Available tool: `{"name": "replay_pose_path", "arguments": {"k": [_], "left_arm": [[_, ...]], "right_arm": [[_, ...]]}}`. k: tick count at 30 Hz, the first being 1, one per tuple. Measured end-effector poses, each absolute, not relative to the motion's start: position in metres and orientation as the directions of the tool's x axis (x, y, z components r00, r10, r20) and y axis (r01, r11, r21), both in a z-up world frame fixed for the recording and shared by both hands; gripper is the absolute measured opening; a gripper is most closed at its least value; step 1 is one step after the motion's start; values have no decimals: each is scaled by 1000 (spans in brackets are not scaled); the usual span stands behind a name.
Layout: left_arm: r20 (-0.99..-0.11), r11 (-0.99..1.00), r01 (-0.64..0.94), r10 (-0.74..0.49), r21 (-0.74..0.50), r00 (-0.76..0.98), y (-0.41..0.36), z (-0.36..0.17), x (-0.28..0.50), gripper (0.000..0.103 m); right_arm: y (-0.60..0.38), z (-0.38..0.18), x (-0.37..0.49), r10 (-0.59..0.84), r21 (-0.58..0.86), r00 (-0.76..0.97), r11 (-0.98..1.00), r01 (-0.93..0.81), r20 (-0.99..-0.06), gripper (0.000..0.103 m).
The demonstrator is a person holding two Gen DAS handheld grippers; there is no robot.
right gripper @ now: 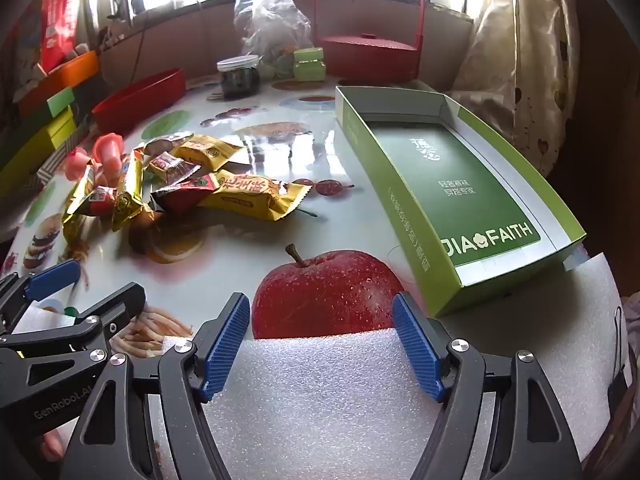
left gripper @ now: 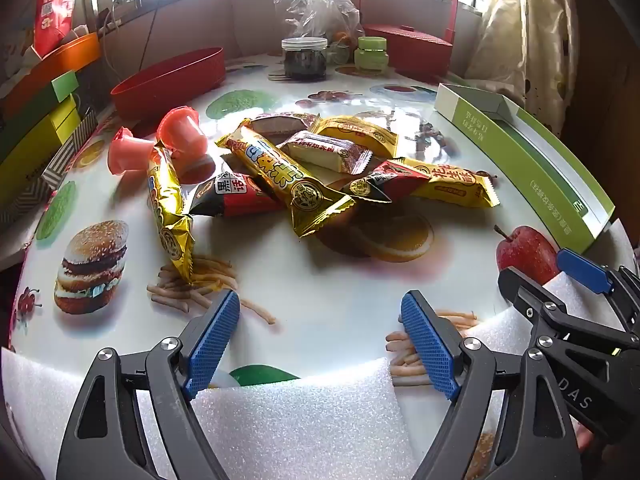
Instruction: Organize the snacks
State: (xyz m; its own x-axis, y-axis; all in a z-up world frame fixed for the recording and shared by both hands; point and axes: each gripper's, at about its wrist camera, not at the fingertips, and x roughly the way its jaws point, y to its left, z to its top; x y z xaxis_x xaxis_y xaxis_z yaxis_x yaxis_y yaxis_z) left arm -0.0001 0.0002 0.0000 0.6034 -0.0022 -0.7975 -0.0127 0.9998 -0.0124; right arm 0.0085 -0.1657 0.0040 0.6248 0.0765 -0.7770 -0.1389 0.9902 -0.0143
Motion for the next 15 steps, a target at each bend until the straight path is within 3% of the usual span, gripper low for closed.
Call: {"name": "replay_pose_path", "arguments": {"k": [15], "left_arm": [[-797,1000,-13,2,-7,604,0,0,0,83]], "right_arm": [[-166,4,8,79,-11,627,990,-138,-775,74]]}}
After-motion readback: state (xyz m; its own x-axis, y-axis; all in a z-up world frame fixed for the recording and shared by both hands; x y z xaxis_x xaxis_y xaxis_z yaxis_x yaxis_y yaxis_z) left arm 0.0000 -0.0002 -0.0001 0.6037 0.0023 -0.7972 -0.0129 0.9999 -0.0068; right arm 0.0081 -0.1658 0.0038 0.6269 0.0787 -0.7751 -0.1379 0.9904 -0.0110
